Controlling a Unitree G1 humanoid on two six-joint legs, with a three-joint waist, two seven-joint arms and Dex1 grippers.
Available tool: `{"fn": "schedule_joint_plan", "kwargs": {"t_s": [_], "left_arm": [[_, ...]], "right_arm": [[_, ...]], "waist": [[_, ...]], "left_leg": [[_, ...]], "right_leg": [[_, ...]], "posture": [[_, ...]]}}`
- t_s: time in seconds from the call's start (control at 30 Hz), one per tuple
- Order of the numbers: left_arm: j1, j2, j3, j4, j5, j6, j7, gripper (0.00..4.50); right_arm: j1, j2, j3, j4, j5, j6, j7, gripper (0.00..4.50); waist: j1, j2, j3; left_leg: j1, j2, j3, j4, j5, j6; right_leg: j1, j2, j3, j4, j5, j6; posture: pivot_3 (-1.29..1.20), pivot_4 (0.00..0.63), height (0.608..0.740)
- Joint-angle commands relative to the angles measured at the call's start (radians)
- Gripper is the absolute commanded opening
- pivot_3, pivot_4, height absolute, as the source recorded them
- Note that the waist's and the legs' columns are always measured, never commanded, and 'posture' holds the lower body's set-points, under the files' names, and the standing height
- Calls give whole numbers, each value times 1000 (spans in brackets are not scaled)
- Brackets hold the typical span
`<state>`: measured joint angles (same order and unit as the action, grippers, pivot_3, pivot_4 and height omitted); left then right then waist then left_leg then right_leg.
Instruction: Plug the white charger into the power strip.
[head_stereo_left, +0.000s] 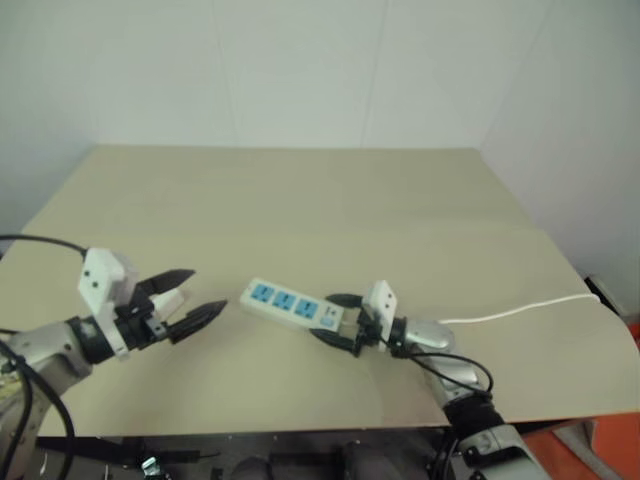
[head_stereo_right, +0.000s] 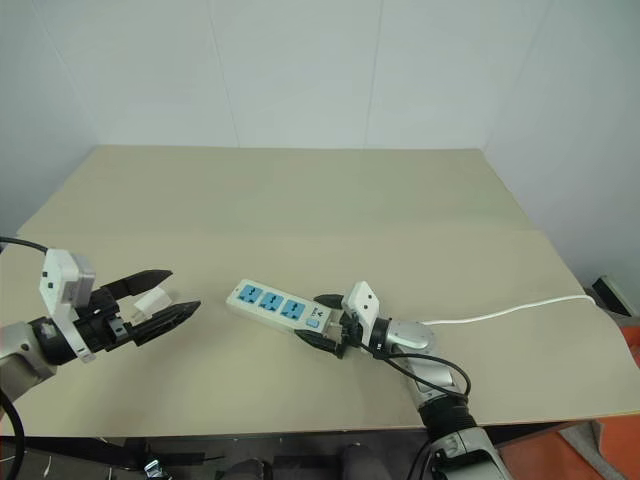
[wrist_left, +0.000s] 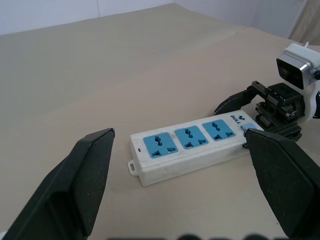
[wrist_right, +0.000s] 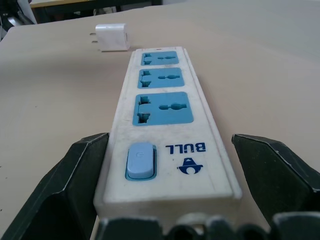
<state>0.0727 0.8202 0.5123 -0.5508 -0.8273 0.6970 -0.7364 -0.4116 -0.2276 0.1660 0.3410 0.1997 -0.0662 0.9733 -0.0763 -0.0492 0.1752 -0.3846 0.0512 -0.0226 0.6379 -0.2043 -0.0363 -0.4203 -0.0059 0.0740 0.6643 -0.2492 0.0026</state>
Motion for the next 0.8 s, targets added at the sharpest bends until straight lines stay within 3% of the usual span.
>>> {"fn": "schedule_joint_plan", "kwargs": {"t_s": [0.03,0.4,0.8], "left_arm": [[-2,1,22,-17,-7,-23,-6,4500],[13,1,25,-16,-8,-23,-18,4500],[35,8,51,-31,-18,-6,-21,4500]], "right_arm": [[29,-14,-4,-99,23,36,-5,4474],[112,-47,12,-279,43,143,-35,4474],[46,9,34,-15,3,76,-30,4474]], "waist": [[4,1,1],[8,2,2],[3,2,1]], "left_leg": [[-1,0,0,0,0,0],[-5,-1,0,0,0,0],[-1,-1,0,0,0,0]], "right_leg": [[-1,0,0,0,0,0],[-4,-1,-1,-1,0,0],[-1,-1,-1,0,0,0]], "posture": [[0,150,740],[0,150,740],[0,150,740]]}}
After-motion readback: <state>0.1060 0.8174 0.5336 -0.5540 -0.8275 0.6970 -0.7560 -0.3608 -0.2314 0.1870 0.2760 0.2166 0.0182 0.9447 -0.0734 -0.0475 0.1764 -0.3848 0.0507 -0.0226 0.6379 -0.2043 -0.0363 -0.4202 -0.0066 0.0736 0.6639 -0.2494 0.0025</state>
